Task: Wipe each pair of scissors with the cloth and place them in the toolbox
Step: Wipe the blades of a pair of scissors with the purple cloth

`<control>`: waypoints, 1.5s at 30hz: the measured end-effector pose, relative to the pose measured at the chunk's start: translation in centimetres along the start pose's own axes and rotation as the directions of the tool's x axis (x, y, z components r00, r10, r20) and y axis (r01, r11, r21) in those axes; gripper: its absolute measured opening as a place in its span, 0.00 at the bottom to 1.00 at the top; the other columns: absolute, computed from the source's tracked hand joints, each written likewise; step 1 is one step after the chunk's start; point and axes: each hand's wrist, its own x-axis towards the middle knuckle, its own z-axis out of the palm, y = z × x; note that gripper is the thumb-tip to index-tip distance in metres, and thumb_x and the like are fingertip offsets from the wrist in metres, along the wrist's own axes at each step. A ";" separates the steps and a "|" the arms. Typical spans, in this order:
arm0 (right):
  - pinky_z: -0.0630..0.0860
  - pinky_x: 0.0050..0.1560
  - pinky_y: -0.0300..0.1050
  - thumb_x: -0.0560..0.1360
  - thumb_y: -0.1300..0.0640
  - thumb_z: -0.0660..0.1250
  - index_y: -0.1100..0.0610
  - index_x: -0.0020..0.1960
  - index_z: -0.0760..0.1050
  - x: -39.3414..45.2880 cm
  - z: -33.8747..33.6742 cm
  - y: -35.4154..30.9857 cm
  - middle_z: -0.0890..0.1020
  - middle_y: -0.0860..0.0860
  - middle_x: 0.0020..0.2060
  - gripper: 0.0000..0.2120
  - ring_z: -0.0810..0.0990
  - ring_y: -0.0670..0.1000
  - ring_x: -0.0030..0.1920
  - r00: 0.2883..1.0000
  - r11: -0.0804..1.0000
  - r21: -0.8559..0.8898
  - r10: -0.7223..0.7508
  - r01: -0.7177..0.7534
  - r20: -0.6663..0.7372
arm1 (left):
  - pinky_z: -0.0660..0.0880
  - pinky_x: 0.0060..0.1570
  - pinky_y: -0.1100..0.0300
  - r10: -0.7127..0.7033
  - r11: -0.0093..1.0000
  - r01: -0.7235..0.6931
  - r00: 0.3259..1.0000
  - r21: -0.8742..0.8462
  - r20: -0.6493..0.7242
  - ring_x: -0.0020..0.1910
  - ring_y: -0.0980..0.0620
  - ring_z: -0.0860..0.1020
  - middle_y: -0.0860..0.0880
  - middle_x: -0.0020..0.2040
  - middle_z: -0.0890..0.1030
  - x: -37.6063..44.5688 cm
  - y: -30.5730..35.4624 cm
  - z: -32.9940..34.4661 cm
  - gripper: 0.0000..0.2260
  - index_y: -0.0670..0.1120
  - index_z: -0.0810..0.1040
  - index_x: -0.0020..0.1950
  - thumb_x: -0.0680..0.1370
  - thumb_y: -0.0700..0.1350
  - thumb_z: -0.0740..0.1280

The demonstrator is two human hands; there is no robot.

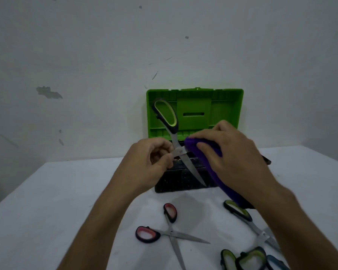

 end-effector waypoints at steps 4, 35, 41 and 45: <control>0.68 0.43 0.40 0.80 0.48 0.62 0.42 0.64 0.75 0.2 -0.8 1.8 0.70 0.45 0.48 0.13 0.73 0.47 0.44 0.992 0.986 -0.116 0.110 -0.116 -0.058 | 0.76 0.35 0.63 -0.048 0.998 0.048 0.999 0.046 -0.006 0.31 0.56 0.79 0.54 0.32 0.82 0.0 -0.2 -0.2 0.10 0.54 0.77 0.39 0.77 0.41 0.68; 0.71 0.46 0.34 0.77 0.50 0.66 0.45 0.65 0.76 -2.2 1.2 0.9 0.72 0.45 0.48 0.17 0.73 0.43 0.47 0.988 0.975 0.157 -0.151 0.155 -0.038 | 0.79 0.44 0.48 -0.162 0.985 0.166 0.984 -0.053 0.075 0.31 0.51 0.79 0.52 0.28 0.80 -0.2 -0.8 -0.6 0.08 0.46 0.79 0.40 0.78 0.38 0.67; 0.76 0.41 0.44 0.79 0.47 0.61 0.48 0.66 0.75 -5.8 3.2 0.6 0.72 0.46 0.52 0.18 0.74 0.45 0.45 0.946 0.944 0.194 -0.294 0.266 0.135 | 0.74 0.32 0.65 -0.248 0.953 0.259 0.965 -0.160 0.084 0.28 0.53 0.79 0.49 0.29 0.81 -4.6 -0.9 0.3 0.06 0.44 0.79 0.41 0.78 0.41 0.68; 0.76 0.38 0.43 0.76 0.50 0.64 0.48 0.65 0.76 -7.6 3.0 0.4 0.75 0.45 0.52 0.18 0.76 0.45 0.45 0.896 0.909 0.190 -0.405 0.372 0.181 | 0.79 0.37 0.56 -0.302 0.942 0.305 0.952 -0.137 0.043 0.29 0.54 0.80 0.48 0.31 0.81 -7.9 -2.4 0.8 0.05 0.46 0.79 0.44 0.78 0.39 0.67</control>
